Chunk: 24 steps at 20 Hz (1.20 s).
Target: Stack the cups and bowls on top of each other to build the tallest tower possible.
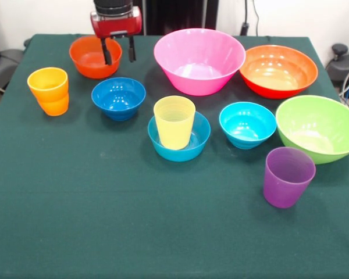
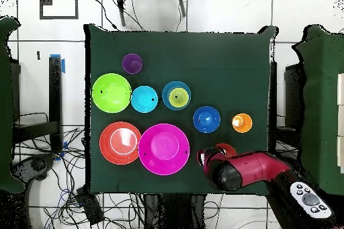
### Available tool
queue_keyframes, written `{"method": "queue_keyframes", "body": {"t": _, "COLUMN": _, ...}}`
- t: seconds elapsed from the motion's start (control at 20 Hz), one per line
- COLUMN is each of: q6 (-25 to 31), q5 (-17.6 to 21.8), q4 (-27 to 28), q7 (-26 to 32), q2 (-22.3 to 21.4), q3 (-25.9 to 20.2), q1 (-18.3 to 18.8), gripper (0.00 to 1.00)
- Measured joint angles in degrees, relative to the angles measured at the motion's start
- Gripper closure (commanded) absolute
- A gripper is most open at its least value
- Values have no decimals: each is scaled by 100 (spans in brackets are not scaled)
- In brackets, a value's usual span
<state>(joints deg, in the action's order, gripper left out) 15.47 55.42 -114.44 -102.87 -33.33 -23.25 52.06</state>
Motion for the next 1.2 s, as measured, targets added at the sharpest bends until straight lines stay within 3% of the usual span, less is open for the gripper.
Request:
{"method": "queue_keyframes", "body": {"t": 0.6, "q6": -174, "q5": 102, "q4": 32, "q7": 0, "q2": 326, "q3": 62, "q1": 288, "gripper": 0}}
{"method": "queue_keyframes", "body": {"t": 1.2, "q6": -86, "q5": -55, "q4": 0, "q7": 0, "q2": 82, "q3": -44, "q1": 527, "gripper": 0}}
